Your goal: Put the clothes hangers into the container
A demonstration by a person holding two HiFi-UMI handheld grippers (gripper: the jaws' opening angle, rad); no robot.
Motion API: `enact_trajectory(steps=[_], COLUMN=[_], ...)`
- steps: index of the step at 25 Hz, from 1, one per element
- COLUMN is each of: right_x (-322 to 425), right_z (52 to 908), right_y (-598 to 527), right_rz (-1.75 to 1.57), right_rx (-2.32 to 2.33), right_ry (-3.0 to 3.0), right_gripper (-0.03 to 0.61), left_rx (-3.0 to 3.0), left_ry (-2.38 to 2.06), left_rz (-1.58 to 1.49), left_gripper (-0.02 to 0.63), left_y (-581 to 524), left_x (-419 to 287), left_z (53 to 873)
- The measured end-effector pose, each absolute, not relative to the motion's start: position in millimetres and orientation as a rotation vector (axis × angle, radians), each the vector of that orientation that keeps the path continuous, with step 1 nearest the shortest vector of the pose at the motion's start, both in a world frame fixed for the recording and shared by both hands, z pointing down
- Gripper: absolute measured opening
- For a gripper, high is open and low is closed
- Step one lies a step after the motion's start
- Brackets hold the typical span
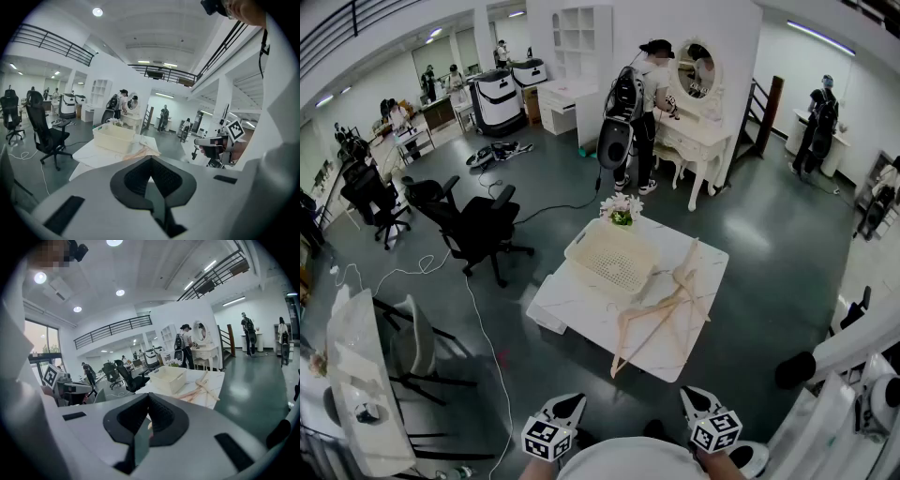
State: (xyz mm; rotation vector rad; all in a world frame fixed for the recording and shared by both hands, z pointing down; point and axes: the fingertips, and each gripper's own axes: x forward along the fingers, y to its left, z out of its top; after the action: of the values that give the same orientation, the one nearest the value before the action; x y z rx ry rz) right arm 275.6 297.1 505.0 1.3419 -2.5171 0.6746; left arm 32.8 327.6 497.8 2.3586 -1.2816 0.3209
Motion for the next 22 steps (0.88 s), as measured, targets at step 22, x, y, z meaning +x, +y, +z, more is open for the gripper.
enact_trajectory(steps=[22], right_x=[255], right_z=[506], right_y=[298], right_rz=[0.738], right_rx=[1.359], right_ry=[-2.505], right_gripper=[0.018], left_rx=[2.345], left_ry=[-1.248], left_rz=[0.324], left_gripper=[0.008], left_y=[332], left_x=[13], left_z=[505])
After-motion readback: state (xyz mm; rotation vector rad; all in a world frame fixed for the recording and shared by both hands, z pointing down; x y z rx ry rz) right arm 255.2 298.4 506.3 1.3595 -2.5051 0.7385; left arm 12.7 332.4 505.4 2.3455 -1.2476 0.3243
